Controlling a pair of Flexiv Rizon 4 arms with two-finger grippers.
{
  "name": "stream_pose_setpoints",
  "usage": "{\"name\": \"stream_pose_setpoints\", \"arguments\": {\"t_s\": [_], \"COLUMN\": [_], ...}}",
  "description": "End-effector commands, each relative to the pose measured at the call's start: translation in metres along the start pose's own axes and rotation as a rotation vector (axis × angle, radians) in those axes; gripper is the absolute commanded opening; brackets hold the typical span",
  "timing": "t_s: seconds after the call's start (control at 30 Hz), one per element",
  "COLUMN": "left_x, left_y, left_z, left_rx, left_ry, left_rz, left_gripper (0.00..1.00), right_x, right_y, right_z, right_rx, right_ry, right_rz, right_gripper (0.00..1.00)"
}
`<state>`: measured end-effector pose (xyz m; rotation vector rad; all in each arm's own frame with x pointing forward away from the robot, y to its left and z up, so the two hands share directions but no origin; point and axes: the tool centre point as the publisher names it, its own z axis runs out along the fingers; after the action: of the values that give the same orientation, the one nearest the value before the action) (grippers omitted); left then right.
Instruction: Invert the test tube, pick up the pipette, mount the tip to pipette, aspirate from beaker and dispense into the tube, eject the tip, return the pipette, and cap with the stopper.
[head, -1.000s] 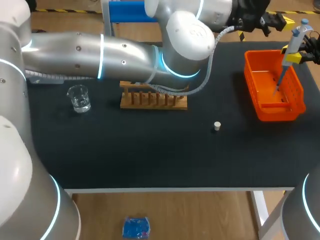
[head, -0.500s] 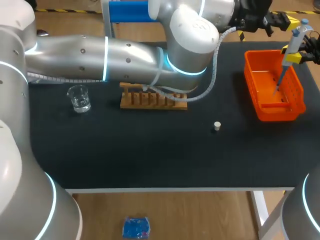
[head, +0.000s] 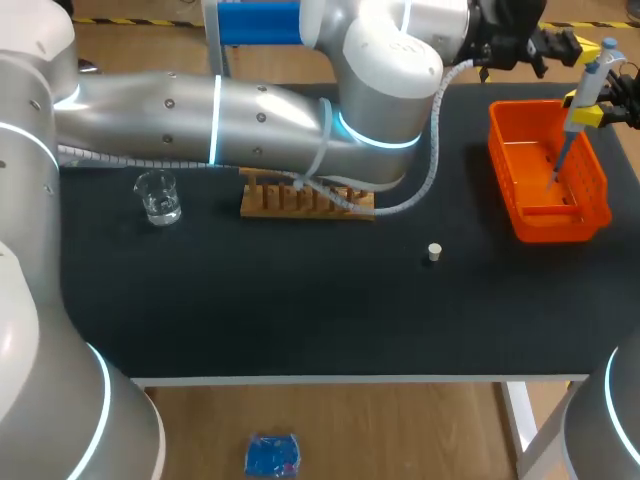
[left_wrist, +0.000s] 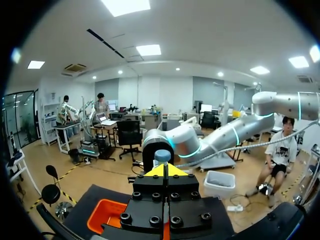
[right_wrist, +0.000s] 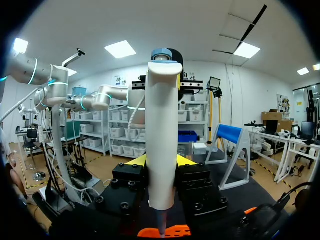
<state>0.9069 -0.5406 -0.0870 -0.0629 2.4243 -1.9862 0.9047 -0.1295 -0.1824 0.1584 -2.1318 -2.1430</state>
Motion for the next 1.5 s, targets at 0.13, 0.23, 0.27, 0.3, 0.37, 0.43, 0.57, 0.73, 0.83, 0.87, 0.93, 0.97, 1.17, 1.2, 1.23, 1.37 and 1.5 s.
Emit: {"name": "stream_pose_setpoints", "arguments": {"t_s": [0.13, 0.23, 0.27, 0.3, 0.37, 0.43, 0.57, 0.73, 0.83, 0.87, 0.93, 0.97, 1.17, 1.2, 1.23, 1.37, 1.5], "left_x": [0.001, 0.002, 0.002, 0.002, 0.002, 0.002, 0.002, 0.002, 0.002, 0.002, 0.002, 0.002, 0.001, 0.001, 0.0, 0.002, 0.002], "left_y": [0.009, 0.011, 0.011, 0.012, 0.013, 0.014, 0.015, 0.017, 0.019, 0.02, 0.022, 0.023, 0.025, 0.025, 0.024, 0.017, 0.006], "left_z": [0.005, 0.006, 0.006, 0.006, 0.006, 0.006, 0.006, 0.005, 0.006, 0.006, 0.007, 0.008, 0.01, 0.01, 0.009, 0.003, -0.004], "left_rx": [0.024, 0.021, 0.019, 0.015, 0.014, 0.014, 0.011, 0.005, -0.001, -0.002, -0.003, -0.003, -0.002, -0.001, -0.001, 0.007, 0.0], "left_ry": [-0.005, -0.007, -0.007, -0.008, -0.01, -0.012, -0.014, -0.017, -0.018, -0.018, -0.017, -0.017, -0.015, -0.015, -0.015, -0.026, -0.041], "left_rz": [-0.007, -0.011, -0.011, -0.012, -0.012, -0.013, -0.014, -0.017, -0.021, -0.022, -0.026, -0.028, -0.031, -0.03, -0.029, -0.018, -0.011], "left_gripper": [0.0, 0.0, 0.0, 0.0, 0.0, 0.0, 0.0, 0.0, 0.0, 0.0, 0.0, 0.0, 0.0, 0.0, 0.0, 0.0, 0.0], "right_x": [-0.002, -0.002, -0.002, -0.002, -0.002, -0.002, -0.002, -0.002, -0.002, -0.002, -0.002, -0.002, -0.002, -0.002, -0.002, -0.002, -0.002], "right_y": [0.0, 0.0, 0.0, 0.0, 0.0, 0.0, 0.0, 0.0, 0.0, 0.0, 0.0, 0.0, 0.0, 0.0, 0.0, 0.0, 0.0], "right_z": [-0.001, -0.001, -0.001, -0.001, -0.001, -0.001, -0.001, -0.001, -0.001, -0.001, -0.001, -0.001, -0.001, -0.001, -0.001, -0.001, -0.001], "right_rx": [0.0, 0.0, 0.0, 0.0, 0.0, 0.0, 0.0, 0.0, 0.0, 0.0, 0.0, 0.0, 0.0, 0.0, 0.0, 0.0, 0.0], "right_ry": [0.005, 0.005, 0.005, 0.005, 0.005, 0.005, 0.005, 0.005, 0.005, 0.005, 0.005, 0.005, 0.005, 0.005, 0.005, 0.005, 0.005], "right_rz": [-0.001, -0.001, -0.001, -0.001, -0.001, -0.001, -0.001, -0.001, -0.001, -0.001, -0.001, -0.001, -0.001, -0.001, -0.001, -0.001, -0.001], "right_gripper": [0.0, 0.0, 0.0, 0.0, 0.0, 0.0, 0.0, 0.0, 0.0, 0.0, 0.0, 0.0, 0.0, 0.0, 0.0, 0.0, 0.0]}}
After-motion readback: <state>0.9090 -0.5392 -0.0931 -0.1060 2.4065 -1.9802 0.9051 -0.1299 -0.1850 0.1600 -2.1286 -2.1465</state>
